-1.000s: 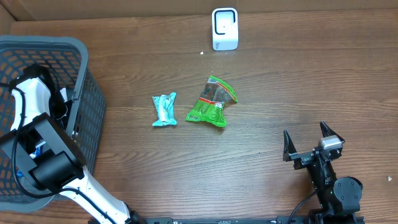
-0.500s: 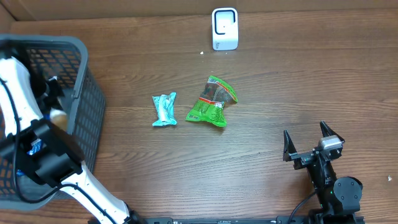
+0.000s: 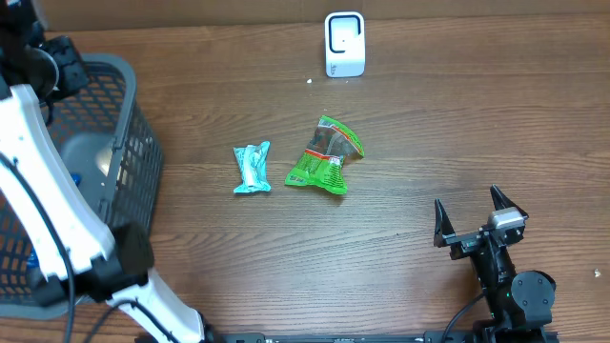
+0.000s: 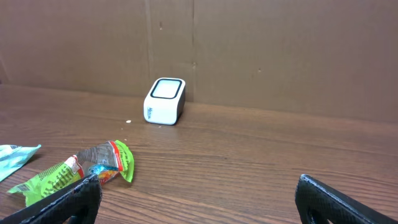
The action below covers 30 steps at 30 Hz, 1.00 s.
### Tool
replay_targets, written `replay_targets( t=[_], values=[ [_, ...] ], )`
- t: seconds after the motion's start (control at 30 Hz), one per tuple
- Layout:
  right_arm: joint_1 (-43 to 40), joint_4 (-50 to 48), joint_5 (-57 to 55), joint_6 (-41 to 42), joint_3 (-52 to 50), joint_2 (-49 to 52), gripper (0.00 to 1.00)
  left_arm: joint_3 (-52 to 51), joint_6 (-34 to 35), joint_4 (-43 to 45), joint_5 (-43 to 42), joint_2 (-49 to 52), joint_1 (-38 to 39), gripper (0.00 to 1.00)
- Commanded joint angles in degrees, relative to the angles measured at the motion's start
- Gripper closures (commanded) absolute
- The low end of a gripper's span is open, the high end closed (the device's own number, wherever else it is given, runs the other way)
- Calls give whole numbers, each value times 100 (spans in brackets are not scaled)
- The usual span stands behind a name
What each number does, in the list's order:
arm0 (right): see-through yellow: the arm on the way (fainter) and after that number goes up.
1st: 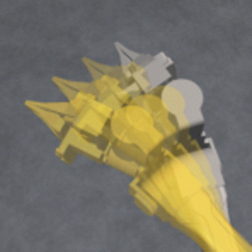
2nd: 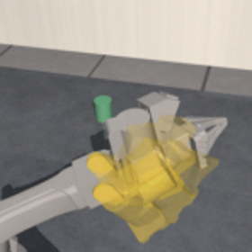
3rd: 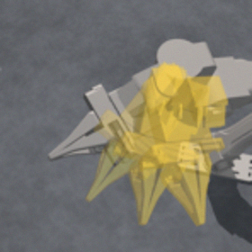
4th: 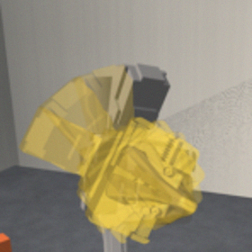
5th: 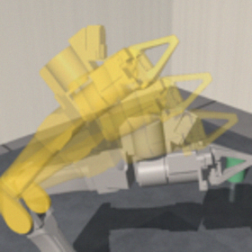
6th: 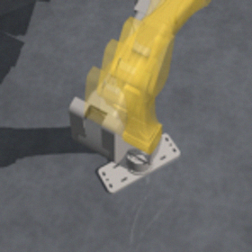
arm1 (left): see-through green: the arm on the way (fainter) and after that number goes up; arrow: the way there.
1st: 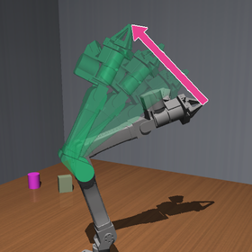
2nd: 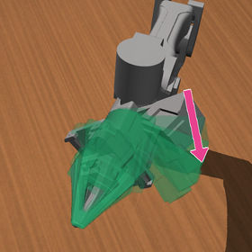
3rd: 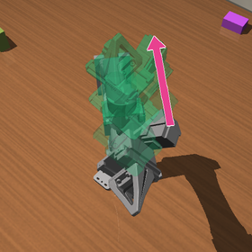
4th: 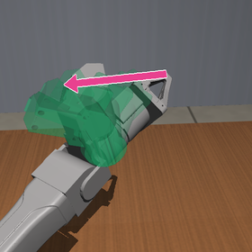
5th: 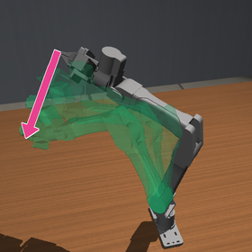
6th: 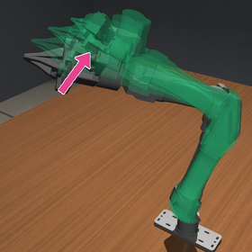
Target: Scan the item barcode
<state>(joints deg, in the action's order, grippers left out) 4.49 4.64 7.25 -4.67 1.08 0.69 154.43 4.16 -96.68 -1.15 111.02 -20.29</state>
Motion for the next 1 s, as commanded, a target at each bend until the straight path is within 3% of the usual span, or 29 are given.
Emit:
replay_targets(
  t=[0.0,0.07,0.2,0.27,0.57,0.77,0.87,0.97],
  values=[
    [-24,-26,13,-7,-50,-50,0,136,9,-11,52,-586,46,96],
    [-24,-26,15,-7,-50,-50,0,133,13,-11,120,-754,35,94],
    [-24,-26,15,-7,-50,-50,0,63,42,-11,326,-798,4,62],
    [-24,-26,13,-7,-50,-50,0,-258,205,-13,555,-798,-7,41],
    [-24,-26,15,-7,-50,-50,0,-2127,424,-13,605,-1486,-546,37],
    [-24,-26,15,-7,-50,-50,0,-3609,304,413,-133,-2472,-1840,26],
    [-24,-26,15,-7,-50,-50,0,-4301,273,772,-186,-2546,-2129,12],
    [-24,-26,15,-7,-50,-50,0,-5036,-15,1176,-188,-2422,-2149,14]
  ],
)
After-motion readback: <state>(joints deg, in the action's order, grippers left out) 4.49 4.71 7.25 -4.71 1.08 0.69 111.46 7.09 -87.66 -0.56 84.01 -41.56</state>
